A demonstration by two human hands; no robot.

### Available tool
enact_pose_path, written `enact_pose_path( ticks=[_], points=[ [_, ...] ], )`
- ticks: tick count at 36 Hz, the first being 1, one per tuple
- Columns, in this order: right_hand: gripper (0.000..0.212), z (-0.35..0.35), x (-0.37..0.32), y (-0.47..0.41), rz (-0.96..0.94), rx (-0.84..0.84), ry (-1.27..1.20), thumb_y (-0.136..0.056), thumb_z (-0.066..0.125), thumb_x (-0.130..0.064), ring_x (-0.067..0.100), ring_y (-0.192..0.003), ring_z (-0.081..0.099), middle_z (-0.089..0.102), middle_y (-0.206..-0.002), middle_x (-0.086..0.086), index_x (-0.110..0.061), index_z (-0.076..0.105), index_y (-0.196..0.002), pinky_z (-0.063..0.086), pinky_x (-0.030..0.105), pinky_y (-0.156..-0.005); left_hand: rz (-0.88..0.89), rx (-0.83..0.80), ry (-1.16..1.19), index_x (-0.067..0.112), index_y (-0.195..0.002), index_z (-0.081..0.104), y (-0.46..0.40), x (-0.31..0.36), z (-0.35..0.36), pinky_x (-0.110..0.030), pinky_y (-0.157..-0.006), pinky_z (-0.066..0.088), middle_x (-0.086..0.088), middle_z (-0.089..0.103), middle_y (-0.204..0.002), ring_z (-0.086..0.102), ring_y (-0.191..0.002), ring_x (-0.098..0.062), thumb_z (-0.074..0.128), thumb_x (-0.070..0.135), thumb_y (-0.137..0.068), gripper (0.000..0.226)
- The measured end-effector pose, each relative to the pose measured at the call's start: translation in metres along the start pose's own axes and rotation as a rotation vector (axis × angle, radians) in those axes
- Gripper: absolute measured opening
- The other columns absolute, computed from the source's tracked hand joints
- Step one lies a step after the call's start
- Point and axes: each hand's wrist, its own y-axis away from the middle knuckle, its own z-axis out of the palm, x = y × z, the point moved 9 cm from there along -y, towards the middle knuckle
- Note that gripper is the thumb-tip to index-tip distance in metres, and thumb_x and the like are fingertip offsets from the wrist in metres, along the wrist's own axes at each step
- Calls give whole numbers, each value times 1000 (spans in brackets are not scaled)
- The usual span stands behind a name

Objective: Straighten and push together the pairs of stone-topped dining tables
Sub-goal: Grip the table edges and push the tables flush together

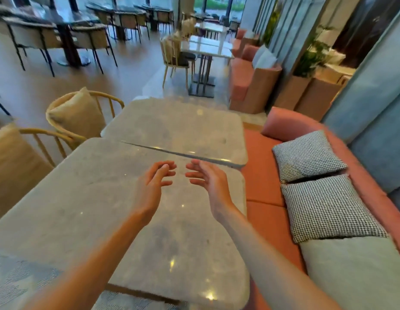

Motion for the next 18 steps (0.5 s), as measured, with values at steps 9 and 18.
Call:
enact_pose_path(
  ticks=[9, 18],
  points=[
    [23, -76, 62, -78, 150, 55, 139, -102, 48, -15, 30, -97, 69, 73, -111, 15, -16, 71, -102, 50, 37, -83, -182, 71, 50, 19, -109, 66, -62, -103, 58, -44, -88, 55, -7, 69, -113, 66, -107, -29, 42, 20, -106, 24],
    [24, -91, 75, -146, 156, -20, 196, -100, 50, -13, 24, -94, 68, 74, -107, 12, -7, 71, -109, 51, 32, -81, -278, 218, 136, 11, -112, 65, -70, -136, 91, -43, -88, 54, -12, 69, -113, 67, -104, -28, 42, 19, -106, 25]
  ],
)
